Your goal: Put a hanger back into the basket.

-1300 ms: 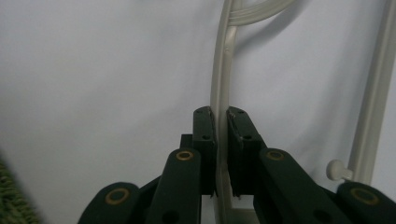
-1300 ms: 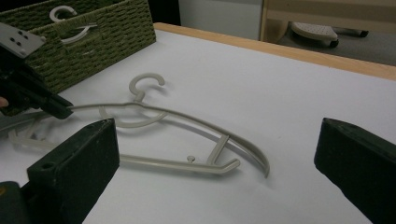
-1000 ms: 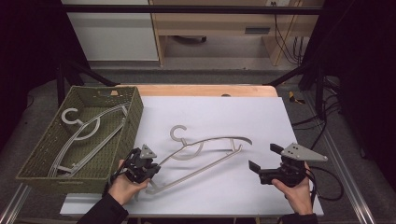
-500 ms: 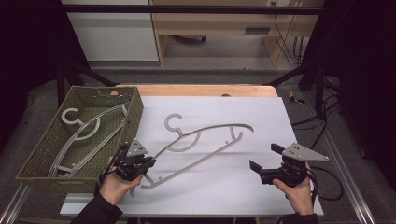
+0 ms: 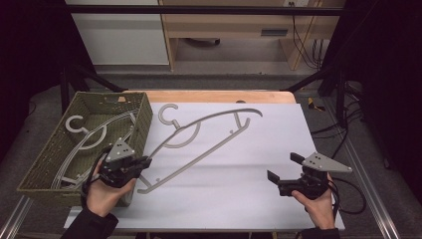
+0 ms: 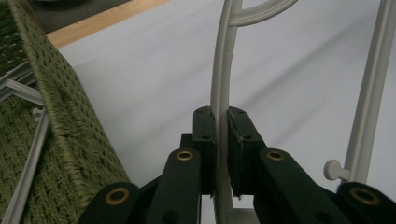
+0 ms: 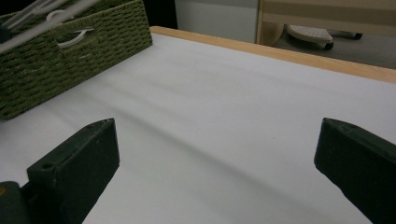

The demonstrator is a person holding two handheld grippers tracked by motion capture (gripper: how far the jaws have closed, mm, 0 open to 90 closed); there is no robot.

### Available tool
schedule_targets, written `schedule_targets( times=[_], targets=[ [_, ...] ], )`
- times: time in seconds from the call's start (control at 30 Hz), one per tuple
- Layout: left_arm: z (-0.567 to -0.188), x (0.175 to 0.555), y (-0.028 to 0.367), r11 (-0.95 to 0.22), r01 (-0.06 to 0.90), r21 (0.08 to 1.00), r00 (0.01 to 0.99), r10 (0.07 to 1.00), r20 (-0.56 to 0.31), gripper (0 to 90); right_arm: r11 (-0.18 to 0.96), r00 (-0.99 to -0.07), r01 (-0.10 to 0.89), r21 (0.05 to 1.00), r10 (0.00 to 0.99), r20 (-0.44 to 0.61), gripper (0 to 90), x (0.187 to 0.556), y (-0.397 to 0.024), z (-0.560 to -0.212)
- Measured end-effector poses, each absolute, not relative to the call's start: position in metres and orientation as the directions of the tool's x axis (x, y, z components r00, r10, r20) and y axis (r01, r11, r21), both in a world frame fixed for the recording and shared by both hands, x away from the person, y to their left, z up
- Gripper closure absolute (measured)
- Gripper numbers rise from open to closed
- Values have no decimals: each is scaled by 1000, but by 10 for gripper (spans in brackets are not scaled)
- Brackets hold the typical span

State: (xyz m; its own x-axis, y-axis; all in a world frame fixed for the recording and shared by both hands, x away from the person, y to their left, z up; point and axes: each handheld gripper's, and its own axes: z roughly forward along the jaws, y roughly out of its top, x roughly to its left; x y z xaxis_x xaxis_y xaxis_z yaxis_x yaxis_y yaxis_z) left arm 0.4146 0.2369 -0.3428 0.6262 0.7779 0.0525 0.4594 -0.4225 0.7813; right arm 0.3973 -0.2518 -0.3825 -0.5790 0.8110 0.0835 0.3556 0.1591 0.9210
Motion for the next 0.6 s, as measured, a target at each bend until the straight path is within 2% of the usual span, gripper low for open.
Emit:
schedule_targets(
  times=[0.6],
  targets=[
    [-315, 415, 264, -401, 410, 819, 588, 803, 99, 830, 158, -578, 358, 920, 811, 85, 2, 398, -252, -384]
  ],
)
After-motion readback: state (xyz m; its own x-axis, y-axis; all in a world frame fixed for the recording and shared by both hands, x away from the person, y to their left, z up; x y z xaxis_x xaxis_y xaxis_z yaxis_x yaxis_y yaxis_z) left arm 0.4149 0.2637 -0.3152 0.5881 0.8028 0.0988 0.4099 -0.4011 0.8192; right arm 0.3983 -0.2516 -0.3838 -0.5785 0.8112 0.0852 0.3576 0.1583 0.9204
